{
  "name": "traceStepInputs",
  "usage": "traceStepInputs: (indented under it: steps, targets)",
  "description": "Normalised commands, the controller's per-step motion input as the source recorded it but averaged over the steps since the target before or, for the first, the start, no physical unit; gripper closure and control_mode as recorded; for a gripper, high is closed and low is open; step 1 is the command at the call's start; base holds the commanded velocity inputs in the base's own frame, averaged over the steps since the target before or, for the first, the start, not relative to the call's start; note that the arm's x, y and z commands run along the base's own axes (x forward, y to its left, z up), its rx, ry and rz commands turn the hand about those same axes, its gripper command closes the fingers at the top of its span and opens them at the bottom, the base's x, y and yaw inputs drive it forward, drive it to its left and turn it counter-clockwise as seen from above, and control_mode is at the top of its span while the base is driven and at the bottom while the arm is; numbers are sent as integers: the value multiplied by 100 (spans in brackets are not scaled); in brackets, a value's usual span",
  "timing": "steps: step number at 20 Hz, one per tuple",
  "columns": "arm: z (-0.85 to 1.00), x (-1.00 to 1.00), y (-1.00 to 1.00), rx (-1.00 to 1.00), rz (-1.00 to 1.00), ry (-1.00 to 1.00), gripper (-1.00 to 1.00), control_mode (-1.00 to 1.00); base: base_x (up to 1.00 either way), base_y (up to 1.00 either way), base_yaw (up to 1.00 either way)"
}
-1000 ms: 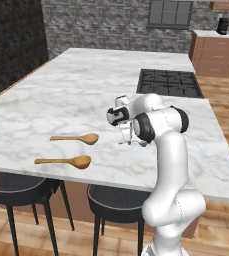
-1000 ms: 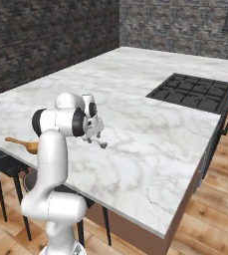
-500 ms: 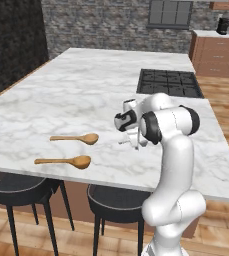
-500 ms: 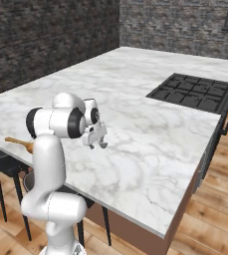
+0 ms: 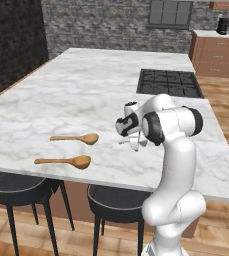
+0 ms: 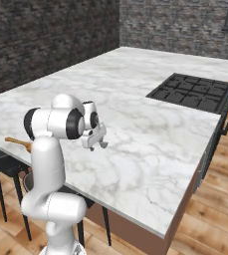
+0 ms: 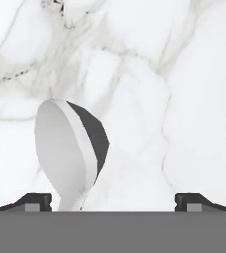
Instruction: Pick up the metallic utensils from the counter and place them in the open drawer. Make sure not to pick up any wooden utensils.
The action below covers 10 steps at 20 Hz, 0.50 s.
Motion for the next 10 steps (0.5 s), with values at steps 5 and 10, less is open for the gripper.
traceStepInputs:
  steps: [5, 10]
  targets:
    - [6, 0, 5, 0, 0, -13, -100, -100, 0, 0, 0]
    - [0, 0, 3, 0, 0, -2, -100, -100, 0, 0, 0]
